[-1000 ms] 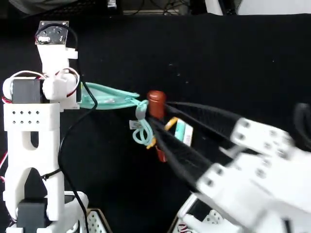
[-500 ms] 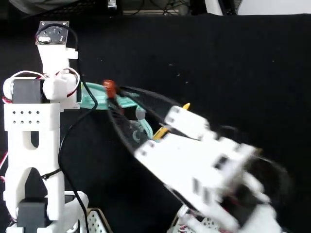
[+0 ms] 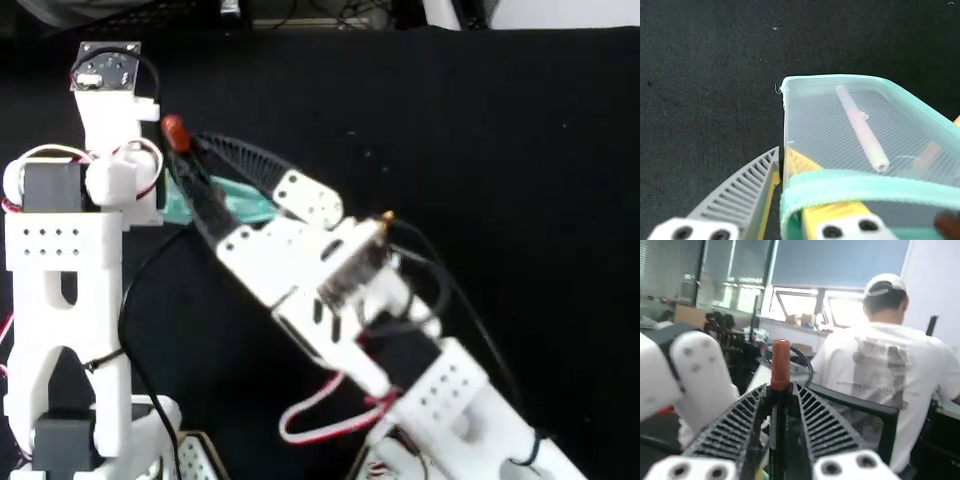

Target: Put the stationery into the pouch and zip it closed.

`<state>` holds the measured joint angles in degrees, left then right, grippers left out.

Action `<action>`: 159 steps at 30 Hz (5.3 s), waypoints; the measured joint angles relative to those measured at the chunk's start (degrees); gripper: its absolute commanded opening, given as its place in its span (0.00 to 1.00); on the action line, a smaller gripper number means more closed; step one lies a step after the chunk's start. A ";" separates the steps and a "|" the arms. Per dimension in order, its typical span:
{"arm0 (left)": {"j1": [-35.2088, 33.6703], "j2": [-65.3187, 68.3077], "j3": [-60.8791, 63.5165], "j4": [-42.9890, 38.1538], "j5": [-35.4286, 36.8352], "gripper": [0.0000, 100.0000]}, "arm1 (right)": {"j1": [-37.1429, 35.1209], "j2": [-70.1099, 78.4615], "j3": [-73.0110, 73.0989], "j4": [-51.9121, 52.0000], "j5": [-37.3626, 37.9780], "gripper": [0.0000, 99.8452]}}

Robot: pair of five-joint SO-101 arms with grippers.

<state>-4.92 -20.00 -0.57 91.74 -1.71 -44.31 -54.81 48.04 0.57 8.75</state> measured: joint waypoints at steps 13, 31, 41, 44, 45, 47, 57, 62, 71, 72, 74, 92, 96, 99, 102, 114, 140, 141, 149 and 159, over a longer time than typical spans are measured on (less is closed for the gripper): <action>0.00 0.00 0.00 0.00 0.00 0.03 | 1.41 -0.88 9.76 0.44 0.09 0.15; 0.00 0.09 0.00 0.00 0.00 0.03 | 11.08 -4.31 -20.40 46.77 0.00 0.08; 0.00 0.09 0.00 0.00 0.00 0.03 | 33.67 3.43 -8.35 53.19 -5.45 0.21; 0.00 0.09 0.00 0.00 0.00 0.03 | 36.84 11.25 -7.74 53.19 -9.58 0.23; 0.00 0.09 0.00 0.00 0.00 0.03 | 37.54 14.42 -7.74 53.19 -10.37 0.22; 0.00 0.09 0.00 0.00 0.00 0.03 | 38.07 21.71 -8.00 53.19 -11.08 0.19; 0.00 0.09 0.00 0.00 0.00 0.03 | 38.07 61.36 -28.84 54.95 -13.10 0.14; 0.00 0.09 0.00 0.00 0.00 0.03 | 39.65 75.16 -41.14 61.36 -21.63 0.14; 0.00 0.09 0.00 0.00 0.00 0.03 | 41.14 87.56 -56.00 69.54 -25.41 0.13; 0.00 0.09 0.00 0.00 0.00 0.03 | 41.14 88.44 -57.05 69.80 -25.41 0.11; 0.00 0.09 0.00 0.00 0.00 0.03 | 41.23 90.11 -58.73 70.07 -25.41 0.01; 0.00 0.09 0.00 0.00 0.00 0.03 | 33.67 92.84 -64.62 74.02 -17.14 0.01; 0.00 0.09 0.00 0.00 0.00 0.03 | 32.88 92.84 -64.62 73.93 -17.05 0.10; 0.00 0.09 0.00 0.00 0.00 0.03 | 32.79 92.84 -64.62 73.93 -17.05 0.17; 0.00 0.09 0.00 0.00 0.00 0.03 | 32.44 92.84 -64.62 74.73 -14.95 0.13; 0.00 0.09 0.00 0.00 0.00 0.03 | 32.09 92.84 -64.53 75.60 -12.57 0.01; 0.00 0.09 0.00 0.00 0.00 0.03 | 32.09 37.36 -64.18 89.41 -8.26 0.01; 0.00 0.09 0.00 0.00 0.00 0.03 | 31.65 34.20 -64.18 89.41 -8.26 0.01; 0.00 0.09 0.00 0.00 0.00 0.03 | 18.29 11.34 -56.79 81.32 -7.91 0.01; 0.00 0.09 0.00 0.00 0.00 0.03 | 4.84 -5.54 -30.95 50.20 -2.64 0.01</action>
<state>-4.92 -19.91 -0.57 91.74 -1.71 -39.47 -60.35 17.10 50.77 6.11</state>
